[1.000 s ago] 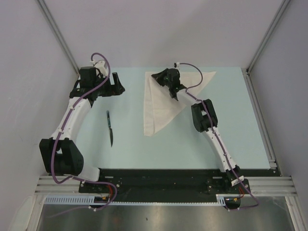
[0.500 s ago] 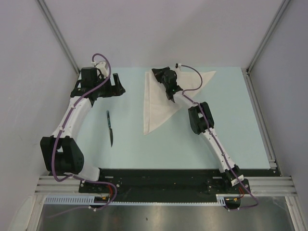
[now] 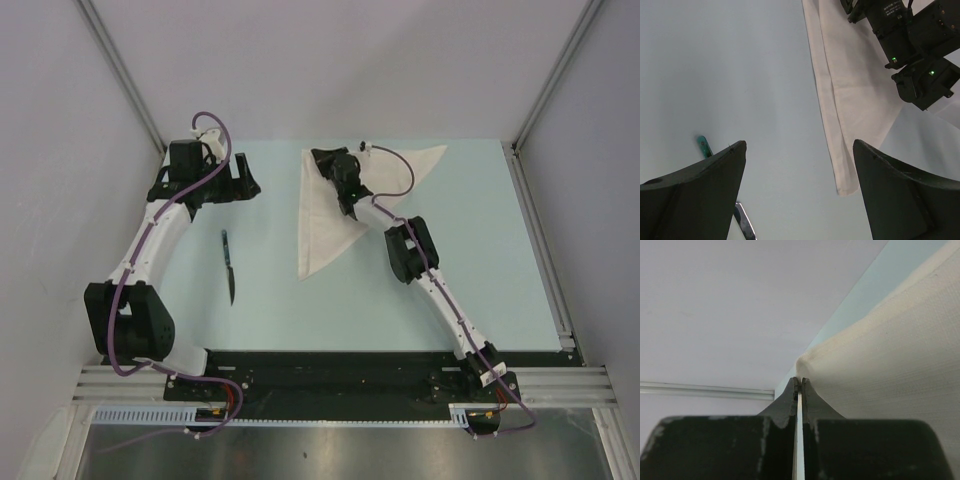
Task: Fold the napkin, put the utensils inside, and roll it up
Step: Fold the napkin
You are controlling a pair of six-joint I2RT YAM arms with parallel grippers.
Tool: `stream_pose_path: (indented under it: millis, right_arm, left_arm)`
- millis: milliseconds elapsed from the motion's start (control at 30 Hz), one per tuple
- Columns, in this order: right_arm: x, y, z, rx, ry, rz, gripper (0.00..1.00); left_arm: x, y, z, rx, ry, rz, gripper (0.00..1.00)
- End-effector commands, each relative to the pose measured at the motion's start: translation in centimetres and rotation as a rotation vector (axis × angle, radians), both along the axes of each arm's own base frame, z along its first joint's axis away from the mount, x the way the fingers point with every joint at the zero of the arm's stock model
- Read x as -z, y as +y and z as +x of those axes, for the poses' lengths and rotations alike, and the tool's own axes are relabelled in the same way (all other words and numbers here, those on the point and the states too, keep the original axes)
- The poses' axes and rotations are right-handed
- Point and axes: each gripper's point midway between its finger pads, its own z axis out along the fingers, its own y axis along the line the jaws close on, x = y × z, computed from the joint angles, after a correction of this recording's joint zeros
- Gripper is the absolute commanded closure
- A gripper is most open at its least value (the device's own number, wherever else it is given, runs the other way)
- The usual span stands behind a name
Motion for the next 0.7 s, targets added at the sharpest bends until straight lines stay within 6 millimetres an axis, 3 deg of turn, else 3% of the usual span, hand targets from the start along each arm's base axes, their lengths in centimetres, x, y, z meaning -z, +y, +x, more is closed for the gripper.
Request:
stream_pose_path:
  millis: [0,67,167,200,300,367,400,433,467,500,567,600,667]
  right_arm:
    - [-3.9,0.1,0.4,0.037,-0.084,0.067,1.0]
    - [-3.7,0.0,0.4,0.032,-0.083,0.054,0.98]
    - [-3.5,0.1,0.4,0.011,-0.085,0.03,0.62]
    - [-3.7,0.2,0.3,-0.005,-0.09,0.022,0.46]
    - [-5.0,-0.4,0.4,-0.033,-0.116,-0.009,0.29]
    - [-4.8,-0.9,0.2,-0.052,-0.121,-0.044,0.25]
    - [-7.5,-1.1,0.0,-0.074,-0.162,-0.039,0.23]
    - [-8.4,-1.2,-0.2,-0.084,-0.18,-0.054,0.23]
    - [-10.8,-1.2,-0.7,-0.114,-0.222,-0.08,0.22]
    - [-12.0,-1.7,-0.7,-0.122,-0.243,-0.098,0.22]
    - [-14.7,-1.8,-1.8,-0.193,-0.291,-0.119,0.22]
    - [-17.6,-2.5,-2.7,-0.205,-0.326,-0.136,0.22]
    - [-18.7,-4.3,-3.4,-0.235,-0.32,-0.163,0.24]
  left_arm:
    - [-2.0,-0.1,0.8,0.02,-0.061,0.001,0.09]
    - [-1.9,-0.1,0.8,0.025,-0.058,0.0,0.09]
    - [-1.8,-0.2,0.8,0.023,-0.056,-0.002,0.08]
    - [-1.4,-0.2,0.9,0.023,-0.05,-0.002,0.08]
    - [-0.9,-0.6,1.0,0.031,-0.037,-0.021,0.08]
    - [-0.6,-1.7,0.8,0.056,-0.027,-0.041,0.08]
    - [-0.3,-2.2,0.7,0.064,-0.021,-0.041,0.08]
    - [-0.1,-3.5,0.4,0.092,-0.017,-0.032,0.08]
    - [0.4,-3.9,0.4,0.088,-0.011,-0.006,0.08]
    - [0.9,-4.8,0.1,0.106,0.003,0.008,0.08]
    - [1.9,-7.7,-0.9,0.164,0.021,0.019,0.09]
    - [3.1,-8.6,-1.7,0.185,0.05,0.012,0.1]
    - [4.1,-11.1,-2.9,0.215,0.074,-0.041,0.13]
